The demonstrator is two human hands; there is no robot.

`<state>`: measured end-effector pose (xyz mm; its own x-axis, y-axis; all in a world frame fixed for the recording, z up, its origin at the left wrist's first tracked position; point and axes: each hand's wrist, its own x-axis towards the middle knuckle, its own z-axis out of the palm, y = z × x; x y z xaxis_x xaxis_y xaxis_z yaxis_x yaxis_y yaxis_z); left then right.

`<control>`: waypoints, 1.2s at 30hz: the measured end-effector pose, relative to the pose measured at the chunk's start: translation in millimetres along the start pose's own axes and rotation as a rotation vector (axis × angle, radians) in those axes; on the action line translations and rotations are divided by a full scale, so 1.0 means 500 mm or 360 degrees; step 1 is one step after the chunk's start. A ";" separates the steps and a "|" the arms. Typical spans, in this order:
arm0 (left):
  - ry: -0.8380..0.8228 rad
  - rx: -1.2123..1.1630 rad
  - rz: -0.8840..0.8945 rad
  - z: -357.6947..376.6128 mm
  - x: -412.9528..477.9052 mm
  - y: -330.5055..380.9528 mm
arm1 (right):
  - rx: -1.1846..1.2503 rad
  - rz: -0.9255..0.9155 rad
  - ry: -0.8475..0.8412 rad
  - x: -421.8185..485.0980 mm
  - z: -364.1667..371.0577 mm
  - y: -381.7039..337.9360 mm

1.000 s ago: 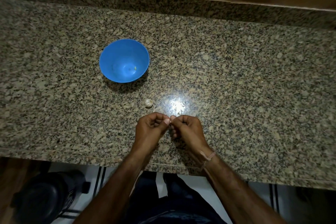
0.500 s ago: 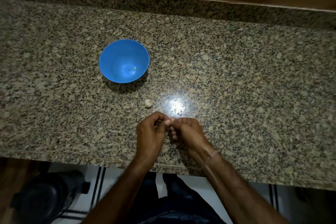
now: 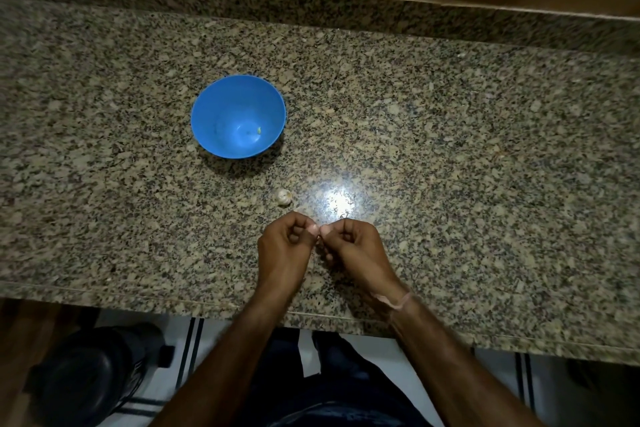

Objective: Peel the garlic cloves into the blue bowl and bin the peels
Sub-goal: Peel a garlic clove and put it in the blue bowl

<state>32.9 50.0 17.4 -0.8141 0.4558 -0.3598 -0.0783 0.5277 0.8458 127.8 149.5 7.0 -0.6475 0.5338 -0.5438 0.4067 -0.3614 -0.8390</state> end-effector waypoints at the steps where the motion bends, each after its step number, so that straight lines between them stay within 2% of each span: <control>1: -0.0052 -0.0051 -0.0096 -0.003 0.003 -0.002 | -0.0043 -0.0045 0.0001 0.003 -0.006 0.002; 5: -0.0361 -0.0541 -0.0609 -0.011 0.021 -0.001 | -0.0231 -0.0230 0.0037 0.007 -0.016 0.000; 8: -0.0475 -0.0927 -0.0925 -0.009 0.020 0.006 | -0.0366 -0.0414 0.0127 0.003 -0.014 0.007; 9: -0.0448 -0.0946 -0.0885 -0.007 0.016 0.005 | -0.0350 -0.0418 0.0140 0.002 -0.014 0.007; 10: -0.0376 -0.0830 -0.0722 -0.002 0.010 0.002 | -0.0279 -0.0375 0.0137 0.001 -0.012 0.007; 13: -0.0058 -0.0180 -0.0026 0.005 -0.007 -0.008 | 0.0196 -0.0043 0.0105 -0.005 0.000 0.003; 15: -0.0017 -0.0044 0.0122 0.006 -0.009 -0.009 | 0.0346 0.0070 0.0111 -0.010 0.006 0.003; 17: -0.0089 -0.0110 0.0036 0.004 -0.007 -0.014 | 0.0195 -0.0135 0.0109 -0.011 0.002 0.012; 19: -0.0204 -0.0383 -0.0174 0.005 -0.010 -0.016 | -0.0090 -0.0406 0.0110 -0.009 -0.003 0.012; 20: -0.0241 -0.0475 -0.0226 0.007 -0.014 -0.015 | -0.0183 -0.0447 0.0114 -0.006 -0.005 0.011; 22: -0.0188 -0.0345 -0.0102 0.010 -0.017 -0.011 | -0.0116 -0.0317 0.0084 0.001 -0.004 0.005; 25: 0.0003 0.0133 0.0325 0.004 -0.017 -0.002 | 0.0391 0.0194 0.0000 0.002 0.010 -0.012; 26: 0.0000 0.0197 0.0374 0.002 -0.015 0.001 | 0.0437 0.0221 0.0000 0.000 0.010 -0.012; 28: -0.0146 0.0117 0.0203 0.002 -0.009 -0.004 | 0.0170 -0.0061 0.0071 -0.001 0.007 -0.002; 30: -0.0362 -0.0279 -0.0183 0.007 -0.006 -0.006 | -0.0187 -0.0352 0.0128 -0.003 0.002 0.003; 31: -0.0408 -0.0416 -0.0309 0.009 -0.005 -0.007 | -0.0239 -0.0382 0.0138 0.000 0.001 0.005; 32: -0.0407 -0.0430 -0.0327 0.011 -0.004 -0.009 | -0.0193 -0.0335 0.0127 0.001 0.002 0.005; 36: -0.0198 -0.0237 -0.0067 0.014 -0.009 -0.018 | 0.0250 0.0029 0.0051 0.002 0.010 -0.002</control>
<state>41.4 48.4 8.7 -0.7318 0.5256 -0.4339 -0.2024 0.4403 0.8747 123.6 146.5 7.2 -0.6192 0.5491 -0.5613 0.3107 -0.4852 -0.8174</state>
